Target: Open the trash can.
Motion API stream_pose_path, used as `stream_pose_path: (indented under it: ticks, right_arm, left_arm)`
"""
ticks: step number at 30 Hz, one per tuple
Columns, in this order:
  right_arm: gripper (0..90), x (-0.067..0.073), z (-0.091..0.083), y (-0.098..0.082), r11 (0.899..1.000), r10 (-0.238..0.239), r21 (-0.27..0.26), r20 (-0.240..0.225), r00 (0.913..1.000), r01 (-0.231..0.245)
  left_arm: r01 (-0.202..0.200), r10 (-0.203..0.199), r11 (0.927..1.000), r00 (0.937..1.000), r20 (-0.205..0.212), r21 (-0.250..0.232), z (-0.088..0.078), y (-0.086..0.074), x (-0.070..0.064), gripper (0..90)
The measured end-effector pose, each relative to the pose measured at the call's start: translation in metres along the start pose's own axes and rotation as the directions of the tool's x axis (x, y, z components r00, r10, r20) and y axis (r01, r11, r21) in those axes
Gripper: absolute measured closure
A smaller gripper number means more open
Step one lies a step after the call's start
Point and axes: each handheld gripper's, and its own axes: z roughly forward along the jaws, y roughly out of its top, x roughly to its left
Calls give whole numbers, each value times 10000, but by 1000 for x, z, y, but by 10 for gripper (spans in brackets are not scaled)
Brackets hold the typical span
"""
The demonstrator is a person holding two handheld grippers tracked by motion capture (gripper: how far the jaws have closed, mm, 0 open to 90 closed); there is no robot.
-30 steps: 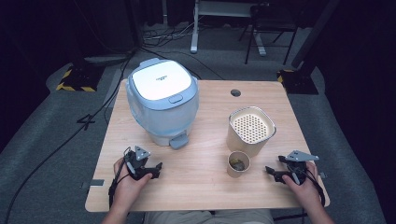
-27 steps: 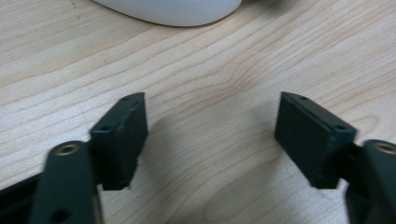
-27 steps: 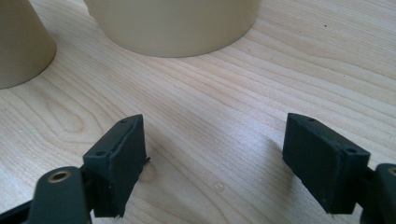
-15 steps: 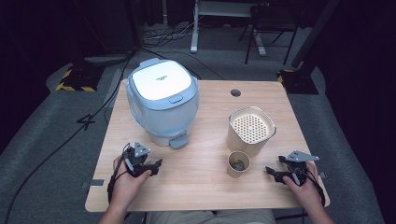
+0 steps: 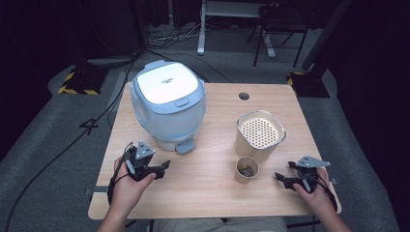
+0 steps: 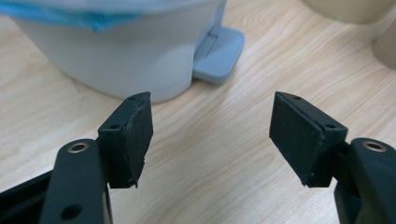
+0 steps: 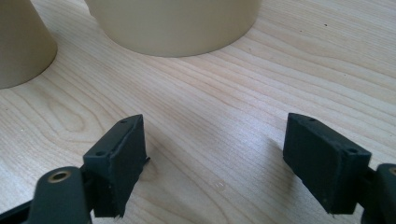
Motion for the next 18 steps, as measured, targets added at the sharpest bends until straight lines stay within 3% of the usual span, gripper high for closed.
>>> stream_pose_path:
  ticks: [7, 10, 12, 13, 14, 17, 18]
  right_arm:
    - [214, 0, 0, 0, 10000, -5, -2, -4, 10000, 5]
    - [214, 0, 0, 0, 10000, -24, 6, 11, 10000, 24]
    - [214, 0, 0, 0, 10000, -24, 5, 11, 10000, 24]
    - [214, 0, 0, 0, 10000, -6, 1, 17, 10000, 6]
    - [214, 0, 0, 0, 10000, -6, 1, 17, 10000, 6]
    - [213, 0, 0, 0, 10000, -6, -5, -4, 10000, 6]
    - [213, 0, 0, 0, 10000, -6, -5, -4, 10000, 6]
  left_arm:
    - [-85, 93, 9973, 9999, 113, -727, -16, 16, 1, 319]
    - [-100, 140, 9909, 9995, 289, -1340, -23, 24, 2, 331]
    - [-57, 109, 9894, 9993, 349, -1448, -24, 25, 2, 335]
    - [-41, 132, 9842, 9986, 504, -1768, -27, 28, 2, 336]
    - [-41, 132, 9842, 9986, 504, -1768, -27, 28, 2, 338]
    - [-145, 293, 9730, 9977, 612, -2305, -33, 33, 3, 347]
    - [-145, 293, 9730, 9977, 612, -2305, -33, 33, 3, 352]
